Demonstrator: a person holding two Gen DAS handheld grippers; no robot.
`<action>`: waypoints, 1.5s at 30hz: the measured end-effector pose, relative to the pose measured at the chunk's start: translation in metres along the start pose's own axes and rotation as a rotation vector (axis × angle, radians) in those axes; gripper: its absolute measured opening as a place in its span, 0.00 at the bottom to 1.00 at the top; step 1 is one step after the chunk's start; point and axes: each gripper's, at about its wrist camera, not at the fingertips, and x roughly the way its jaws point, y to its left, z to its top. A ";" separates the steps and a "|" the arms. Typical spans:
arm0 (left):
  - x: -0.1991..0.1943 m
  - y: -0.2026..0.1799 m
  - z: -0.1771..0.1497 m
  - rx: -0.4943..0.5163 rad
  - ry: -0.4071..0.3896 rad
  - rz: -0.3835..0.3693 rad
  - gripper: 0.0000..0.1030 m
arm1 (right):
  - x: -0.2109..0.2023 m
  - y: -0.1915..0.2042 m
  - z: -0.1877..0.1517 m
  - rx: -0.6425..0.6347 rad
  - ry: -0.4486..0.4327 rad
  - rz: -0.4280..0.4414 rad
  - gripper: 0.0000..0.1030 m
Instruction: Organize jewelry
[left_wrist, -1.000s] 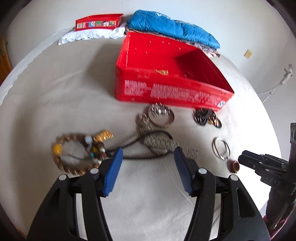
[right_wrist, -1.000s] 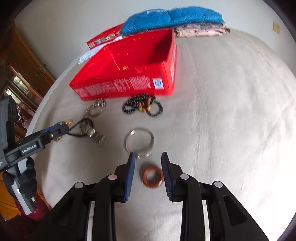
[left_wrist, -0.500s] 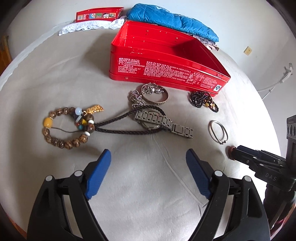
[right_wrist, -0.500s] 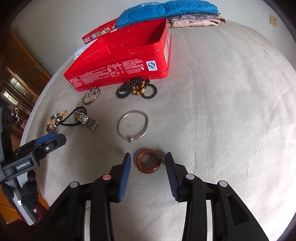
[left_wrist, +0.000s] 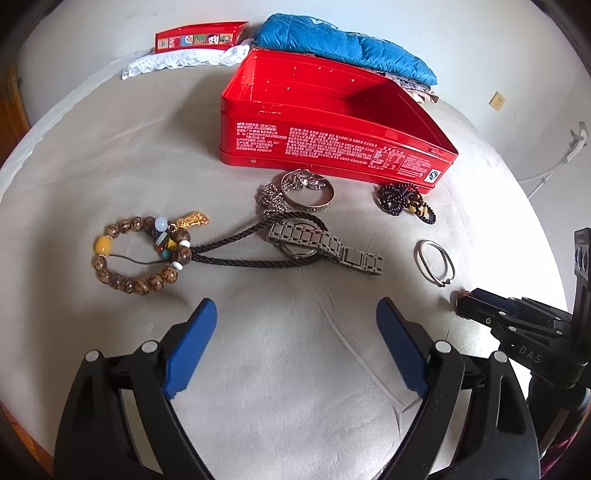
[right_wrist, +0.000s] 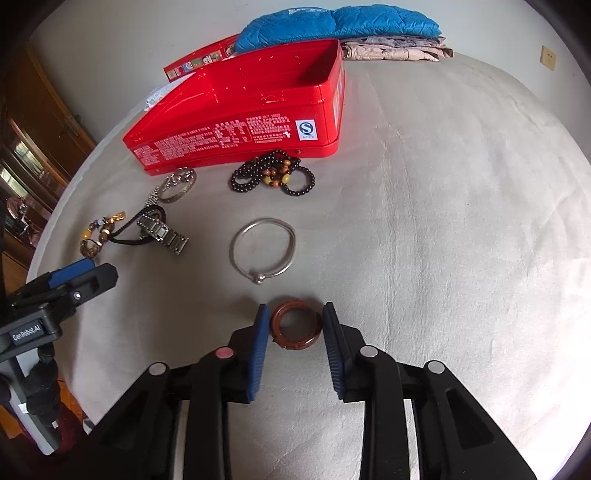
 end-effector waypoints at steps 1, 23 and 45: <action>0.000 -0.001 0.000 0.002 -0.009 0.001 0.85 | 0.000 0.000 -0.001 -0.002 0.000 0.000 0.29; 0.018 -0.079 0.012 0.151 -0.002 0.011 0.85 | -0.031 -0.049 0.001 0.095 -0.066 0.009 0.28; 0.078 -0.157 0.032 0.279 0.079 0.071 0.50 | -0.039 -0.093 -0.007 0.156 -0.080 0.030 0.28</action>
